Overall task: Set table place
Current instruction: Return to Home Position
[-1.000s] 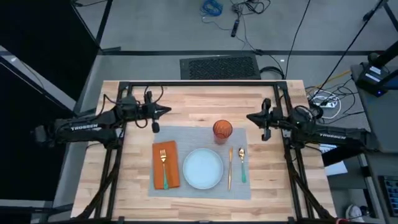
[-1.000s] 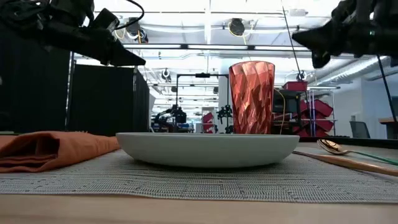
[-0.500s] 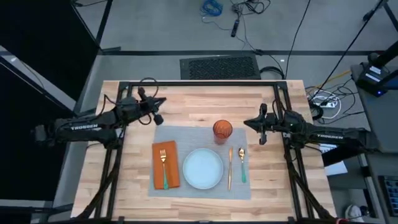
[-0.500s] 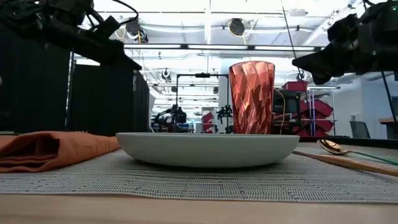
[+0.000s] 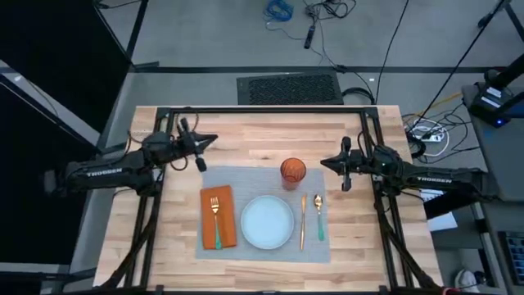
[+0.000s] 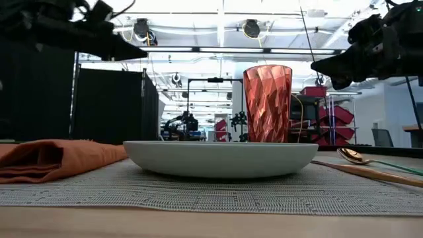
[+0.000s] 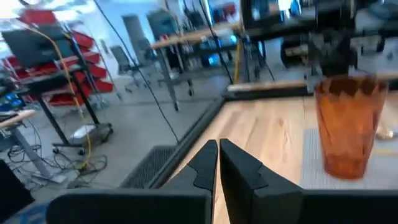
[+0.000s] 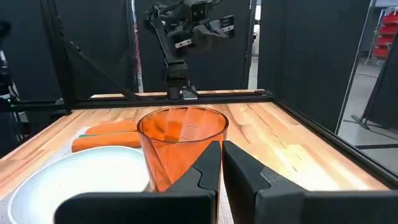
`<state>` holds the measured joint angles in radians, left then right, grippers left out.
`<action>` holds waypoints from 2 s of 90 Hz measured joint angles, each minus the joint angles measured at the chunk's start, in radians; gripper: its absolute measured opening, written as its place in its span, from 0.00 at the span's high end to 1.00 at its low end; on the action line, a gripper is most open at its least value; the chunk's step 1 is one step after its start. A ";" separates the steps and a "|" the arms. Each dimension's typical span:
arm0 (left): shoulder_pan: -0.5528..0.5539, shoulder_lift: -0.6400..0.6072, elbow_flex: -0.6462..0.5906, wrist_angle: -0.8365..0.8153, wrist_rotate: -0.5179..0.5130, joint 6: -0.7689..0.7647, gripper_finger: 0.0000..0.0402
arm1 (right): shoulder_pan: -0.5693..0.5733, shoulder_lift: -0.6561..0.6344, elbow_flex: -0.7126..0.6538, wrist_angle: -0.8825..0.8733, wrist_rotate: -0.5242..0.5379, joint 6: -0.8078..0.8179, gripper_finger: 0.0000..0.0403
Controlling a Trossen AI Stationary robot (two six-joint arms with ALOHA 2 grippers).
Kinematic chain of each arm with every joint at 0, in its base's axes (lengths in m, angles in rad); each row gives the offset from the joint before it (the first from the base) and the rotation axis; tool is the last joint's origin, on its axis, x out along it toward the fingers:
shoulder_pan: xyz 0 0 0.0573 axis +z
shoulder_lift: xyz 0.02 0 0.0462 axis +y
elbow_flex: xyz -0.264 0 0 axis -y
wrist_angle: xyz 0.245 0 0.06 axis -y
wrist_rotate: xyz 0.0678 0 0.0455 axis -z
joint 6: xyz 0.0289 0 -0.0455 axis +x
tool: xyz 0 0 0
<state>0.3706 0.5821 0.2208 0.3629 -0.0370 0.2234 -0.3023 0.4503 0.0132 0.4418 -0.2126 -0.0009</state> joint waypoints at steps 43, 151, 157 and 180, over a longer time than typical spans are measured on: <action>-0.036 -0.206 -0.213 -0.051 -0.052 -0.184 0.99 | 0.000 0.000 0.001 -0.012 -0.003 0.016 1.00; -0.260 -0.199 -0.213 -0.008 -0.141 -0.162 0.99 | -0.155 -0.002 0.001 0.087 -0.208 0.015 1.00; -0.260 -0.199 -0.213 -0.010 -0.116 -0.179 0.99 | -0.154 -0.002 0.001 0.060 -0.217 0.047 1.00; -0.260 -0.199 -0.213 -0.059 -0.212 -0.167 0.99 | -0.154 -0.001 0.001 -0.048 -0.098 0.087 1.00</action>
<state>0.1108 0.3836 0.0078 0.3036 -0.2493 0.0561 -0.4568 0.4495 0.0143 0.3939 -0.3103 0.0866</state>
